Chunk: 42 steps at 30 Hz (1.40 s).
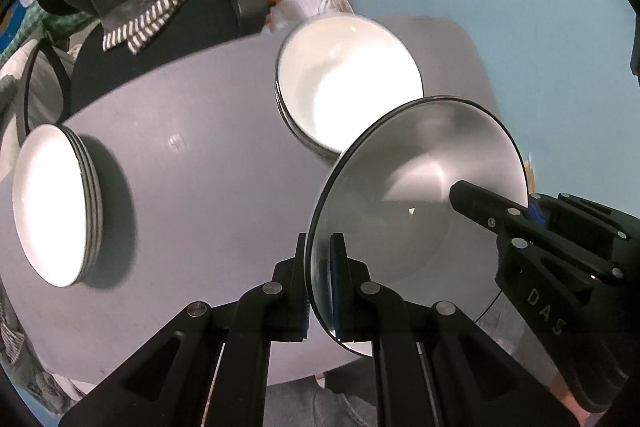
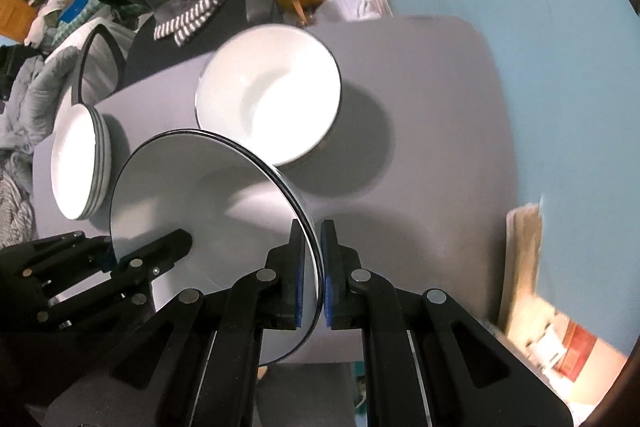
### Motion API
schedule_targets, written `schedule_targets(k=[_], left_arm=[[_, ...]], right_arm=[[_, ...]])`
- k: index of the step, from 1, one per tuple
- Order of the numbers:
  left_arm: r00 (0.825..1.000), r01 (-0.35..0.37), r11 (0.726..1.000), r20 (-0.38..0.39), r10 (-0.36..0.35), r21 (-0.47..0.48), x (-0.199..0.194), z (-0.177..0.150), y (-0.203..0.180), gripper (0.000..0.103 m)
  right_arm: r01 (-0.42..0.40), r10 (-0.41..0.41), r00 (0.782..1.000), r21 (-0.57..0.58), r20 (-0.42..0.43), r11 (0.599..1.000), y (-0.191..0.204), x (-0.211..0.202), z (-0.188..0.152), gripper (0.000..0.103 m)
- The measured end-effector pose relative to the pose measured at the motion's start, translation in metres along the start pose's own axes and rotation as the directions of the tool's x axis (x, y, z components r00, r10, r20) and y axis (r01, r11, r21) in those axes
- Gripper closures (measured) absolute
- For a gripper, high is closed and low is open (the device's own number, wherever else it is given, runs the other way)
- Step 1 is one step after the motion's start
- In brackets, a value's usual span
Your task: Organize plates and bowls
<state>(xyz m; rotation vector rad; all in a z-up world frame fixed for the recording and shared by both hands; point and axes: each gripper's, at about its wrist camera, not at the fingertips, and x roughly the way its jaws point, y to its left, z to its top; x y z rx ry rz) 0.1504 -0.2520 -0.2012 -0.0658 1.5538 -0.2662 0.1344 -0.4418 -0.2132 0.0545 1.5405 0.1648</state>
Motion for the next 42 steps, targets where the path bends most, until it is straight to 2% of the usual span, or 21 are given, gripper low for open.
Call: schedule_targets(k=[8, 18, 42], left_arm=[[0.999, -0.016, 1.000, 0.036, 0.017, -0.025, -0.013, 0.032, 0.010, 0.095], [0.998, -0.048, 0.999, 0.037, 0.049, -0.024, -0.004, 0.073, 0.018, 0.095], [0.995, -0.091, 0.995, -0.040, 0.090, -0.031, 0.032, 0.095, 0.016, 0.095]], right_arm=[[-0.007, 0.007, 1.000, -0.026, 0.012, 1.000, 0.003, -0.015, 0.033, 0.095], [-0.005, 0.005, 1.000, -0.025, 0.007, 1.000, 0.003, -0.006, 0.069, 0.095], [-0.011, 0.008, 0.994, -0.025, -0.106, 1.000, -0.010, 0.036, 0.092, 0.095]])
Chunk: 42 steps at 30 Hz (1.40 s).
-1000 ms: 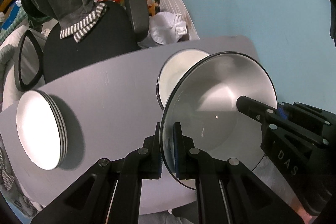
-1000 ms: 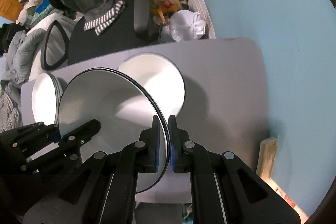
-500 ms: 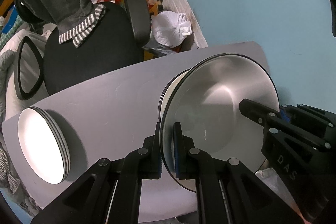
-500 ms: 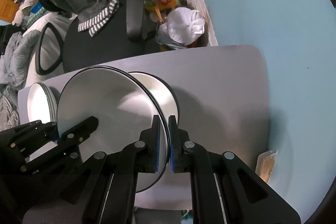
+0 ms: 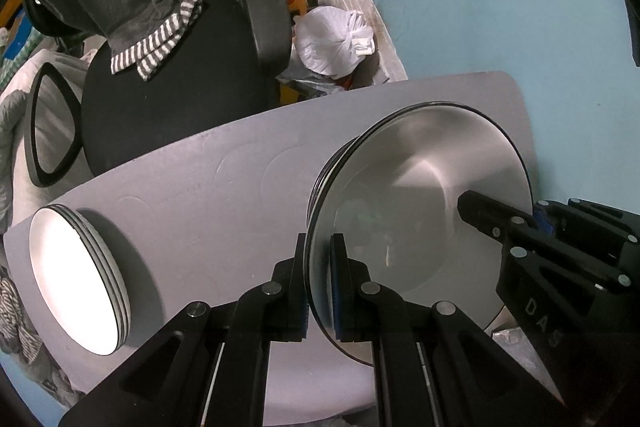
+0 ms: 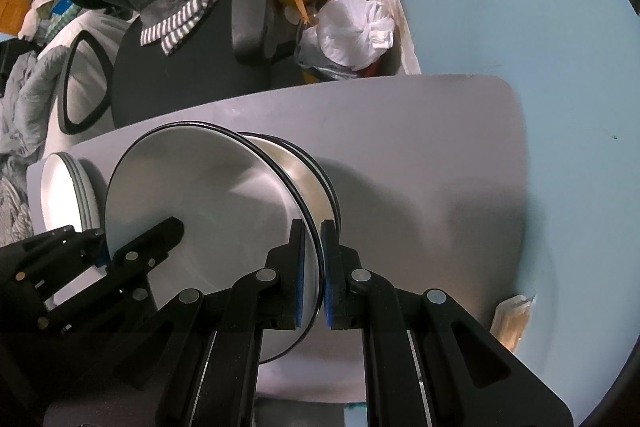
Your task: Organize plates and bowls
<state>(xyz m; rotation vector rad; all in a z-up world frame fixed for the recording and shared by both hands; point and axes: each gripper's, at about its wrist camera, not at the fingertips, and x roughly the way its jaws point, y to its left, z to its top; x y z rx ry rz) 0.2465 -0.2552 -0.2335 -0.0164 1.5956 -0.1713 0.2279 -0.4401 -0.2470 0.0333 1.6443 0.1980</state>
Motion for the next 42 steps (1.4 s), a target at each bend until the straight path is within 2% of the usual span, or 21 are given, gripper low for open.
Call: schedule_targets(k=[15, 19, 27, 30, 33, 40, 42], left_arm=[[1.000, -0.027, 0.999, 0.001, 0.026, 0.026, 0.011, 0.001, -0.001, 0.090], [0.995, -0.100, 0.994, 0.023, 0.099, 0.044, 0.006, 0.002, -0.001, 0.070], [0.996, -0.084, 0.996, 0.037, 0.083, 0.033, 0.001, -0.001, 0.006, 0.069], [0.995, -0.088, 0.996, 0.045, 0.086, 0.035, -0.001, -0.002, 0.005, 0.069], [0.995, -0.080, 0.996, 0.069, 0.077, 0.030, -0.008, -0.005, 0.007, 0.062], [0.989, -0.089, 0.996, 0.117, 0.086, 0.020, -0.025, -0.009, 0.012, 0.062], [0.988, -0.085, 0.996, 0.129, 0.083, 0.008, -0.031, -0.011, 0.016, 0.062]], right_arm=[[0.006, -0.007, 0.999, -0.041, -0.034, 0.999, 0.001, 0.007, 0.002, 0.095], [0.017, -0.019, 0.999, -0.044, -0.035, 0.999, 0.003, 0.006, 0.001, 0.095], [0.008, -0.010, 0.999, -0.048, -0.039, 0.999, 0.006, 0.003, 0.001, 0.079], [0.009, -0.011, 0.999, -0.049, -0.036, 0.999, 0.006, 0.001, 0.000, 0.078], [0.040, -0.041, 0.999, -0.044, -0.020, 0.998, 0.006, -0.004, 0.000, 0.068], [0.078, -0.077, 0.997, -0.044, 0.025, 0.996, 0.003, -0.018, -0.002, 0.066], [0.089, -0.087, 0.995, -0.043, 0.042, 0.995, 0.003, -0.022, -0.004, 0.062]])
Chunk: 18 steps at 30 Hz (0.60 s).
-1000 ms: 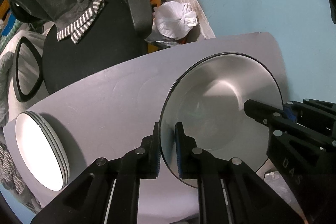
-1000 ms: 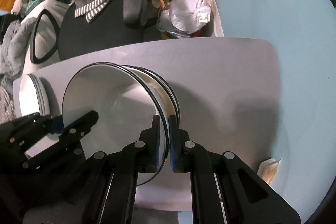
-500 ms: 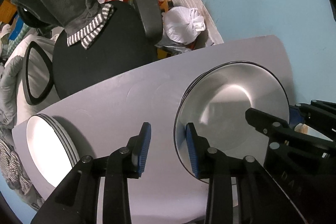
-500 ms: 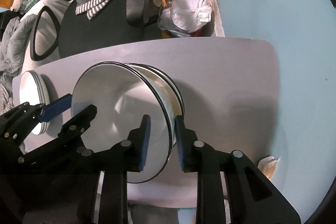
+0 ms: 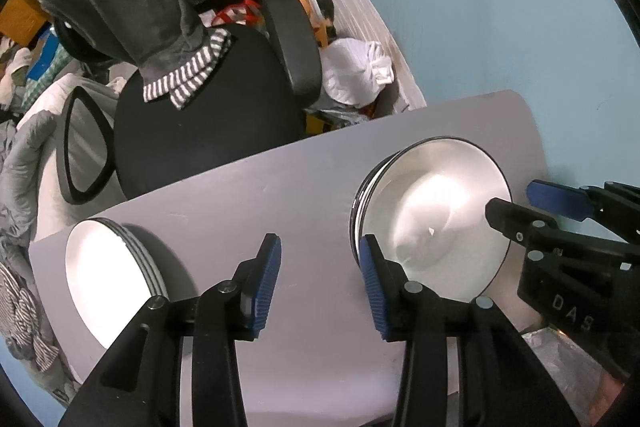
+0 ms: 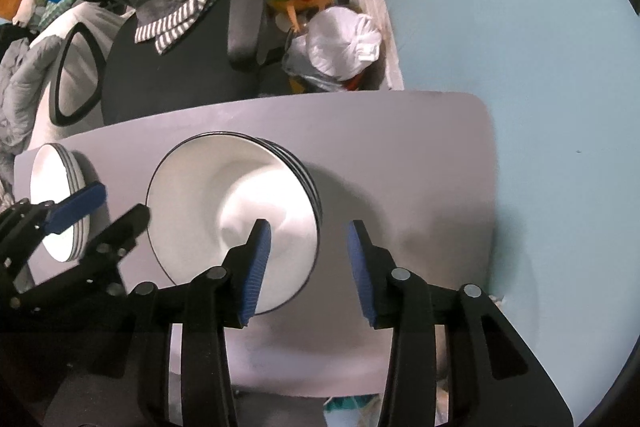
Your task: Organize plates and bowls
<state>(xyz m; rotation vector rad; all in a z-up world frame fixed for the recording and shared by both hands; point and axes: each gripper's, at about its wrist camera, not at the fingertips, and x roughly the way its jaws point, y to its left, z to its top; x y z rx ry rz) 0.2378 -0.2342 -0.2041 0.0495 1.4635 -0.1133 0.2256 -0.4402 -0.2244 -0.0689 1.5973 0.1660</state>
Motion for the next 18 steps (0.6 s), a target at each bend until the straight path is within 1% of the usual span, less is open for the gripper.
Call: schedule_targets(k=[1, 3, 5, 7, 12, 14, 18], left_arm=[[1.000, 0.006, 1.000, 0.002, -0.006, -0.006, -0.002, -0.001, 0.002, 0.062], [1.000, 0.027, 0.999, 0.001, -0.027, -0.028, -0.006, -0.004, 0.006, 0.062], [0.999, 0.052, 0.998, 0.007, -0.051, -0.043, -0.012, -0.008, 0.009, 0.062], [0.998, 0.060, 0.997, 0.017, -0.059, -0.043, -0.018, -0.011, 0.009, 0.061], [0.997, 0.062, 0.997, 0.047, -0.060, -0.050, -0.029, -0.020, 0.012, 0.055], [0.997, 0.062, 0.996, 0.051, -0.059, -0.056, -0.030, -0.023, 0.013, 0.054], [0.995, 0.095, 0.991, 0.042, -0.091, -0.096, -0.028, -0.030, 0.017, 0.054]], right_arm=[[0.006, -0.006, 1.000, -0.002, 0.010, 1.000, 0.001, -0.003, -0.001, 0.057], [0.023, -0.022, 0.999, -0.014, 0.037, 1.000, 0.003, -0.009, -0.005, 0.052], [0.035, -0.034, 0.998, -0.022, 0.057, 0.999, 0.005, -0.015, -0.007, 0.050], [0.042, -0.040, 0.997, -0.025, 0.073, 0.999, 0.006, -0.020, -0.010, 0.047], [0.043, -0.041, 0.994, -0.021, 0.103, 0.999, 0.007, -0.030, -0.017, 0.045], [0.030, -0.029, 0.994, -0.014, 0.108, 0.999, 0.007, -0.032, -0.020, 0.045], [0.014, -0.014, 0.994, 0.002, 0.110, 1.000, 0.005, -0.036, -0.027, 0.044]])
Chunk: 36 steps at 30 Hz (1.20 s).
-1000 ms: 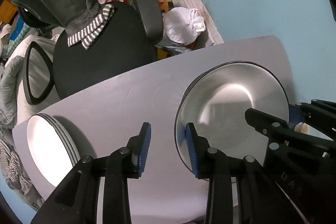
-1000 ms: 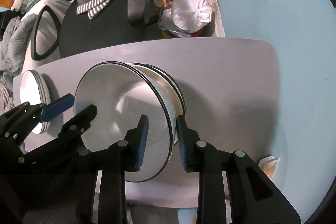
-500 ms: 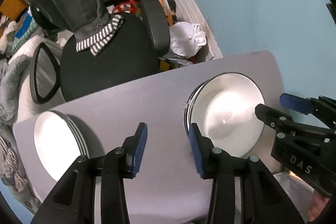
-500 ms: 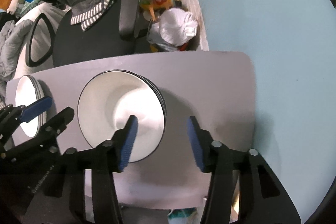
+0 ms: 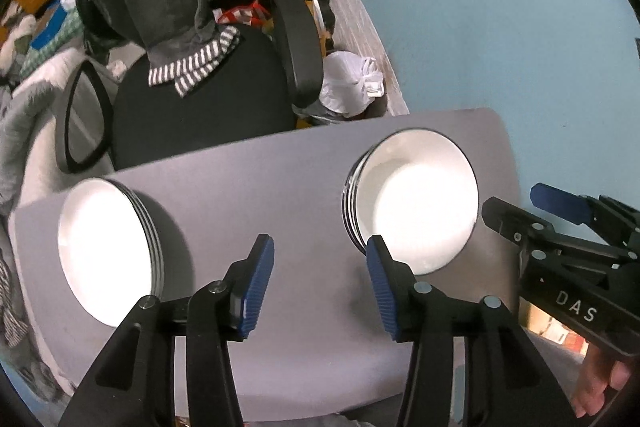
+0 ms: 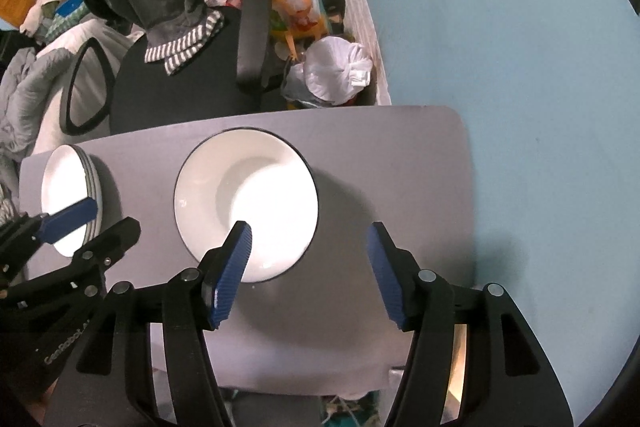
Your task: Organize plates and bowls
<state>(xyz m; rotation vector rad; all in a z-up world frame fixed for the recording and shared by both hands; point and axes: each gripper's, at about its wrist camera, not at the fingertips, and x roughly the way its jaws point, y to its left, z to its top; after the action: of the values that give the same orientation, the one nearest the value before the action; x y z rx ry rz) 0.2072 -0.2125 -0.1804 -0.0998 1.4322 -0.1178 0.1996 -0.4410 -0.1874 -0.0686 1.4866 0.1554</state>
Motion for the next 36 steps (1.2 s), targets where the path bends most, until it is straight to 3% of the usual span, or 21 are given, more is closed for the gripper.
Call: schedule_targets(k=[18, 36], left_arm=[[0.998, 0.032, 0.999, -0.056, -0.032, -0.012, 0.013, -0.003, 0.002, 0.050], [0.984, 0.075, 0.996, -0.158, -0.081, -0.043, 0.051, 0.018, 0.000, 0.049]], right_arm=[[-0.003, 0.003, 1.000, 0.031, -0.012, 1.000, -0.017, 0.006, -0.014, 0.044], [-0.124, 0.127, 0.991, 0.056, -0.051, 0.991, -0.038, 0.038, 0.003, 0.043]])
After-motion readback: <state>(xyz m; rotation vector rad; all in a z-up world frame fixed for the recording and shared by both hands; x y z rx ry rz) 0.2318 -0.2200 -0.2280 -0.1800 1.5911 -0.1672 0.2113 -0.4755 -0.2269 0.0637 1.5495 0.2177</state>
